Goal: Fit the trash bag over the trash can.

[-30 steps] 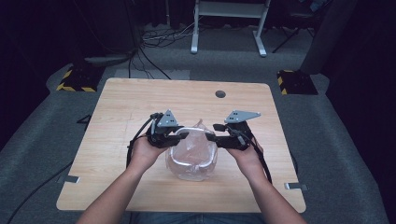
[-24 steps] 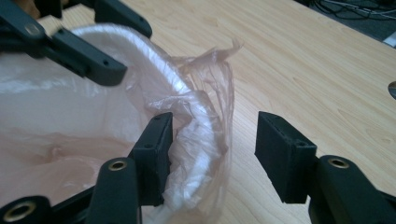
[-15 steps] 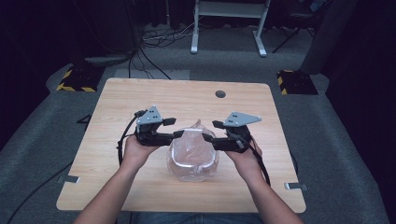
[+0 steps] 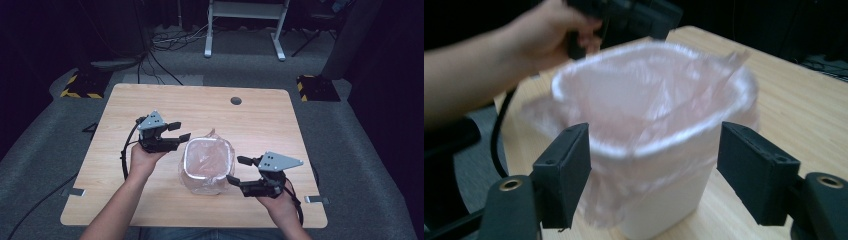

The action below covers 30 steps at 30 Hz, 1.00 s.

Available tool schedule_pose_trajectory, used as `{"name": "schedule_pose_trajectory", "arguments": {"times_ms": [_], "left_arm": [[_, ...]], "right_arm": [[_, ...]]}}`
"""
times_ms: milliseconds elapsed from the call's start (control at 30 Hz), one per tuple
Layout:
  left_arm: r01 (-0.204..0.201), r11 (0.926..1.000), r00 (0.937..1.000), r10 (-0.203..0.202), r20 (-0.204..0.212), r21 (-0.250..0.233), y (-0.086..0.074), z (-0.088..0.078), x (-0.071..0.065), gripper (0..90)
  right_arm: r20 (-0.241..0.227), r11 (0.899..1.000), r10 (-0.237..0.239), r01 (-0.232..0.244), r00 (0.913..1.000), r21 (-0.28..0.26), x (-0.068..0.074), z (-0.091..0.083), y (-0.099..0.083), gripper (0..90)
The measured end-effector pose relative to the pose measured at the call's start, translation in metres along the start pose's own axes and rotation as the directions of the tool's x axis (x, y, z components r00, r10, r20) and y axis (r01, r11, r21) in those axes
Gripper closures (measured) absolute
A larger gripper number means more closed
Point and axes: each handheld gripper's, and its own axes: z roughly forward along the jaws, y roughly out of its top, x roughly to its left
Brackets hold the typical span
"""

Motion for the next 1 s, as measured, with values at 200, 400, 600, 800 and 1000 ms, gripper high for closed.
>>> {"name": "schedule_pose_trajectory", "arguments": {"times_ms": [200,400,600,800,1000], "left_arm": [[0.005,0.9993,0.9976,-0.008,0.068,0.038,-0.005,0.010,0.003,40.7],[-0.008,0.9963,0.9907,-0.004,0.136,0.086,-0.016,0.007,0.006,48.3],[-0.089,0.9879,0.9762,0.061,0.208,0.127,-0.022,0.004,-0.004,47.7],[-0.101,0.9860,0.9822,0.078,0.171,0.132,-0.023,0.001,-0.006,41.9],[0.055,0.9959,0.9981,-0.057,0.022,0.072,-0.021,-0.001,0.029,43.5]], "right_arm": [[0.044,0.998,-0.046,0.044,0.9980,0.049,0.009,0.009,-0.013,29.2],[0.040,0.996,-0.052,0.049,0.9978,0.079,0.000,0.022,-0.019,29.9],[0.080,0.995,-0.053,0.046,0.9954,0.088,-0.016,0.026,-0.023,32.0],[0.127,0.996,-0.010,-0.001,0.9918,0.090,-0.034,0.022,-0.029,32.2],[0.155,0.995,0.012,-0.027,0.9878,0.093,-0.039,0.018,-0.034,32.9]]}}
